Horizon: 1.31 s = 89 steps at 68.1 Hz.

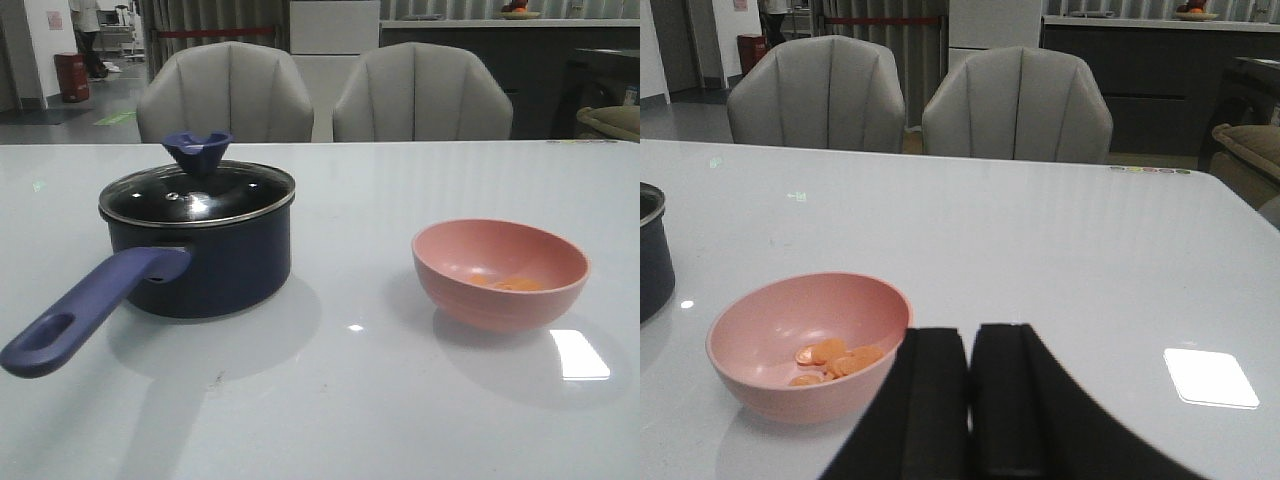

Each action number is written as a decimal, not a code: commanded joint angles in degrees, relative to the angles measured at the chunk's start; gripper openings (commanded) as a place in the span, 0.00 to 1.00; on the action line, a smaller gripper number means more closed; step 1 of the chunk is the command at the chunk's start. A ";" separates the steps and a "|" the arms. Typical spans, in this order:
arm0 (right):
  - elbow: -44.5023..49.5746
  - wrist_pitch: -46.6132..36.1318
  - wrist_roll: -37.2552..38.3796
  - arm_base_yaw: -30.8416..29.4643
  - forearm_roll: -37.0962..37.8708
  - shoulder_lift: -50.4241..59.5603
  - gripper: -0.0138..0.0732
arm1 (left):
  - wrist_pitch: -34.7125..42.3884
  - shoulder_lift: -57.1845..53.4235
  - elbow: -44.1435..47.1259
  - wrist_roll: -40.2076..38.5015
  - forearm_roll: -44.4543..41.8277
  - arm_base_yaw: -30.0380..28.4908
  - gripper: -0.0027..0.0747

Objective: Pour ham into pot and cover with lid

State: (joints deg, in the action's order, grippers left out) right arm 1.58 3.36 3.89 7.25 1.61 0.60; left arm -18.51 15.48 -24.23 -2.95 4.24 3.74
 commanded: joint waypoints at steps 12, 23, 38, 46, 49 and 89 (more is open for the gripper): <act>-0.34 -4.82 0.08 -0.29 0.91 1.13 0.34 | 3.13 2.53 -1.85 -0.75 0.19 -0.16 0.26; -0.34 -4.82 0.08 -0.29 0.91 1.13 0.34 | 2.66 2.69 -1.85 -0.75 0.19 -0.16 0.68; -0.34 -4.82 0.08 -0.29 0.91 1.13 0.34 | 2.66 2.80 -1.85 -0.75 0.19 -0.16 0.93; -0.34 -4.82 0.08 -0.29 0.91 1.13 0.34 | -1.06 5.19 -4.86 -0.75 0.19 -0.16 0.92; -0.34 -4.82 0.08 -0.29 0.91 1.13 0.34 | -5.93 8.76 -8.80 -0.75 0.19 -0.16 0.92; -0.34 -4.82 0.08 -0.29 0.91 1.13 0.34 | -24.13 49.76 -40.51 -0.75 5.14 2.87 0.92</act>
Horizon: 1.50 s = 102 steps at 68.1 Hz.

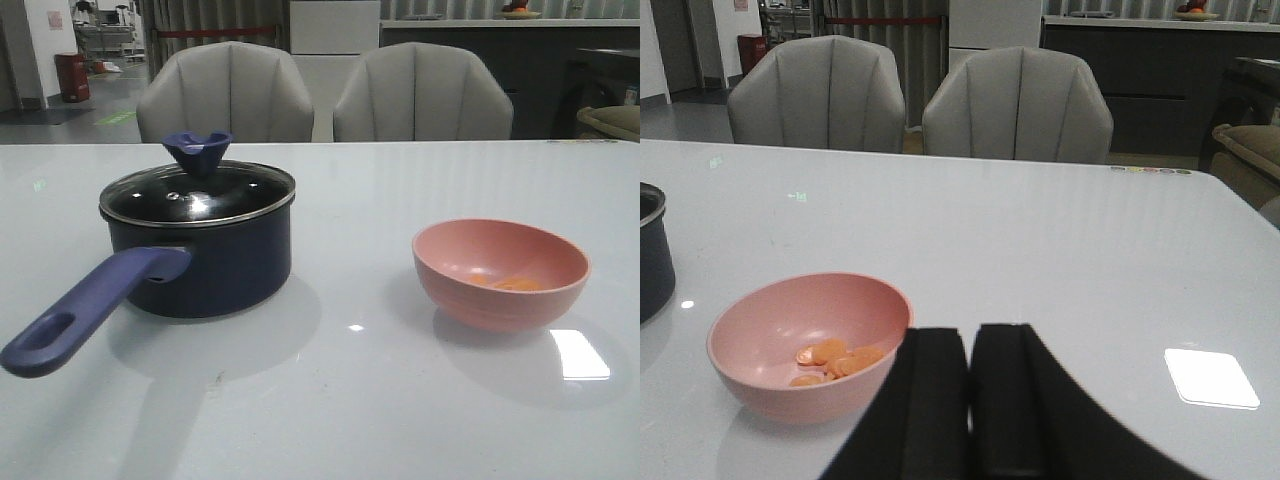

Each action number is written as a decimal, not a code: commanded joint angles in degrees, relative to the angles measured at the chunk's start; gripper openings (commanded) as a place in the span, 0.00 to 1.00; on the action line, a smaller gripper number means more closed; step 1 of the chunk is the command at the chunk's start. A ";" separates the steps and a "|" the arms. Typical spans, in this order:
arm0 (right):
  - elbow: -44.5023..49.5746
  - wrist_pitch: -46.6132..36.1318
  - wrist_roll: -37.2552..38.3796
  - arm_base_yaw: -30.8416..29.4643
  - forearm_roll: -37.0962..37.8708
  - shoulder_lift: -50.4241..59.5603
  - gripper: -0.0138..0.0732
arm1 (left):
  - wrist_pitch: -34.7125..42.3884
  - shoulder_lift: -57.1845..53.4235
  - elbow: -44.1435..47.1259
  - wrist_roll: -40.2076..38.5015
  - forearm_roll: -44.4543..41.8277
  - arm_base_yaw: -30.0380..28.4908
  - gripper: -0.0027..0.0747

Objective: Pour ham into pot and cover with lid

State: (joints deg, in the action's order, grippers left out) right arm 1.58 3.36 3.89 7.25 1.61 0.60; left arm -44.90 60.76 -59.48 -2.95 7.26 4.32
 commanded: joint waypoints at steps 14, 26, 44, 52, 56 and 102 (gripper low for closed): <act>-0.34 -4.82 0.08 -0.29 0.91 1.13 0.34 | 2.25 15.83 -12.85 -0.75 2.00 11.52 0.92; -0.34 -4.82 0.08 -0.29 0.91 1.13 0.34 | 0.83 25.62 -20.23 -4.57 -0.48 16.92 0.92; -0.34 -4.82 0.08 -0.29 0.91 1.13 0.34 | -6.04 36.44 -31.91 -9.58 -4.09 20.10 0.92; -0.34 -4.82 0.08 -0.29 0.91 1.13 0.34 | -9.16 40.27 -36.66 -10.32 -4.68 20.74 0.92; -0.34 -4.82 0.08 -0.29 0.91 1.13 0.34 | -10.74 41.59 -38.60 -10.57 -4.99 20.74 0.92; -0.34 -4.82 0.08 -0.29 0.91 1.13 0.34 | -14.06 50.41 -44.80 -14.74 -8.63 20.93 0.87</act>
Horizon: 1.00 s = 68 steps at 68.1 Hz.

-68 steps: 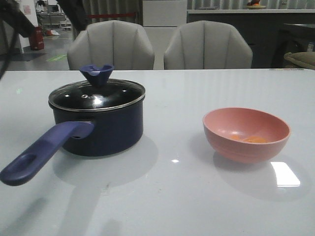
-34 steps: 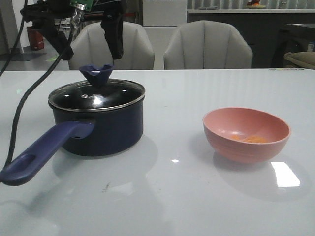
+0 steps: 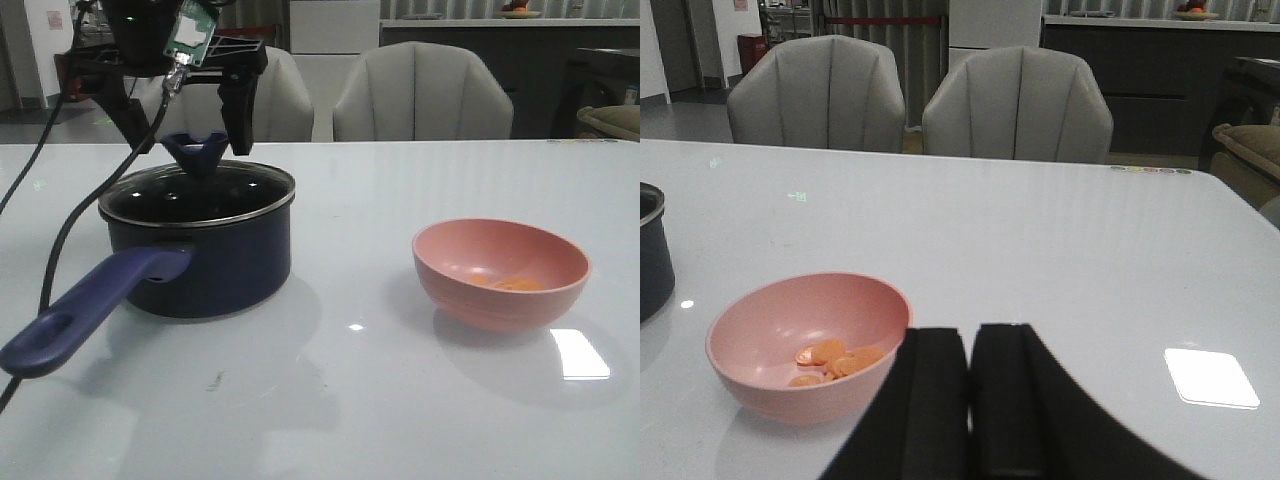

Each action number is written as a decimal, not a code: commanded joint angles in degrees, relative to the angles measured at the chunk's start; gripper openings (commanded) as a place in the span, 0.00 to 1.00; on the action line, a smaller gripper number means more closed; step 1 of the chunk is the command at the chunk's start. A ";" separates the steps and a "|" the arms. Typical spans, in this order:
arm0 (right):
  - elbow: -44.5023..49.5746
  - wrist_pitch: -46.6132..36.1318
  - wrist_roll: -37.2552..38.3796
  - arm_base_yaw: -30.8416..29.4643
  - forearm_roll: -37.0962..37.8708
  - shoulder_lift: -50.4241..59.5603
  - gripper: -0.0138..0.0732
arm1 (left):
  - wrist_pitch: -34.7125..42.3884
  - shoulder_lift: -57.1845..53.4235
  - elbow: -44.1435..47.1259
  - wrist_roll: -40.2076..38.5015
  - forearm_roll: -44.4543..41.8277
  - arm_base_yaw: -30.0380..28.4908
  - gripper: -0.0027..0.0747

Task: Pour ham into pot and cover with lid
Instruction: 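Lower the left gripper onto the purple knob of the glass lid, then grasp the knob and lift the lid off the saucepan with left gripper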

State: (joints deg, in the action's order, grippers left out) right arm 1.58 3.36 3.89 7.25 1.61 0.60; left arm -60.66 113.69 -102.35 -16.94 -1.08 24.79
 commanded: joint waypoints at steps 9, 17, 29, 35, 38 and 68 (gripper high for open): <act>-0.34 -4.82 0.08 -0.29 0.91 1.13 0.34 | 1.70 -1.97 -1.93 -0.74 -0.29 0.47 0.68; -0.34 -4.82 0.08 -0.29 0.91 1.13 0.34 | 1.81 -1.94 -1.97 -0.74 -0.29 0.47 0.51; -0.34 -4.82 0.08 -0.29 0.91 1.13 0.34 | 1.01 -1.94 -4.59 -0.74 -0.18 0.47 0.40; -0.34 -4.82 0.08 -0.29 0.91 1.13 0.34 | -1.12 -1.94 -7.24 -0.74 -0.05 0.47 0.39; -0.34 -4.82 0.08 -0.29 0.91 1.13 0.34 | -2.43 -2.19 -8.27 -0.74 0.07 0.47 0.39; -0.34 -4.82 0.08 -0.29 0.91 1.13 0.34 | -7.46 -10.68 -7.93 0.83 -1.99 -3.15 0.39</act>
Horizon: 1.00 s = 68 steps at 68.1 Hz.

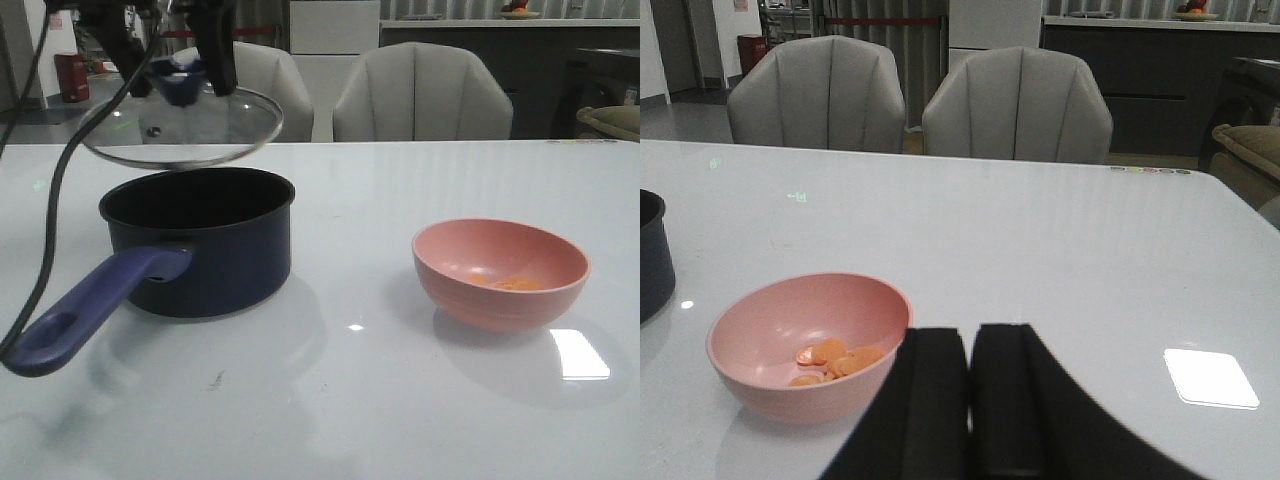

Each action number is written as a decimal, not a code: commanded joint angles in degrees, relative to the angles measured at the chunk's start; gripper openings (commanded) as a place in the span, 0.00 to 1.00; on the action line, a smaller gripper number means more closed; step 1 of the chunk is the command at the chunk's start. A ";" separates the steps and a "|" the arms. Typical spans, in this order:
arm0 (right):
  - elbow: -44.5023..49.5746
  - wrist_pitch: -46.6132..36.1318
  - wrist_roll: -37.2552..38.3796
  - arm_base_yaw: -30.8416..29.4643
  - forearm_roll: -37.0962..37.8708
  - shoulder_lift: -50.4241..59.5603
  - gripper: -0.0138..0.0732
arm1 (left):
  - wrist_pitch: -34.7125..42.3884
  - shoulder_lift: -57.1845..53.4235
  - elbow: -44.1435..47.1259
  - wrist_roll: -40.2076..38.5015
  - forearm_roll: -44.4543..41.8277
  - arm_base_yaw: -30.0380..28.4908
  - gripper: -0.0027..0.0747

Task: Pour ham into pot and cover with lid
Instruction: 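Grasp the knob and lift the lid off the saucepan with left gripper, then set the glass lid down on the table beside the saucepan, left gripper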

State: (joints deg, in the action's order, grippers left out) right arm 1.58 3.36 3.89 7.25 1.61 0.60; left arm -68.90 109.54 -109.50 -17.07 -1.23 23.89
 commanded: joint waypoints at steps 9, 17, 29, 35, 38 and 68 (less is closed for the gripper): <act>-0.34 -4.82 0.08 -0.29 0.91 1.13 0.34 | -0.54 -10.14 2.86 4.73 -1.74 -5.58 0.39; -0.34 -4.82 0.08 -0.29 0.91 1.13 0.34 | 2.20 -14.56 9.48 5.91 -2.17 -9.99 0.39; -0.34 -4.82 0.08 -0.29 0.91 1.13 0.34 | 9.07 -20.59 22.65 8.97 0.08 -17.80 0.39; -0.34 -4.82 0.08 -0.29 0.91 1.13 0.34 | 11.60 -21.61 28.49 11.98 3.50 -21.68 0.39; -0.34 -4.82 0.08 -0.29 0.91 1.13 0.34 | 12.86 -21.77 31.27 13.42 5.12 -23.21 0.39; -0.34 -4.82 0.08 -0.29 0.91 1.13 0.34 | 26.13 -17.04 47.25 15.06 7.50 -27.07 0.39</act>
State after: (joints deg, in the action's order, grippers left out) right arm 1.58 3.36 3.89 7.25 1.61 0.60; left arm -45.62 92.64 -61.03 -2.15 5.28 -3.10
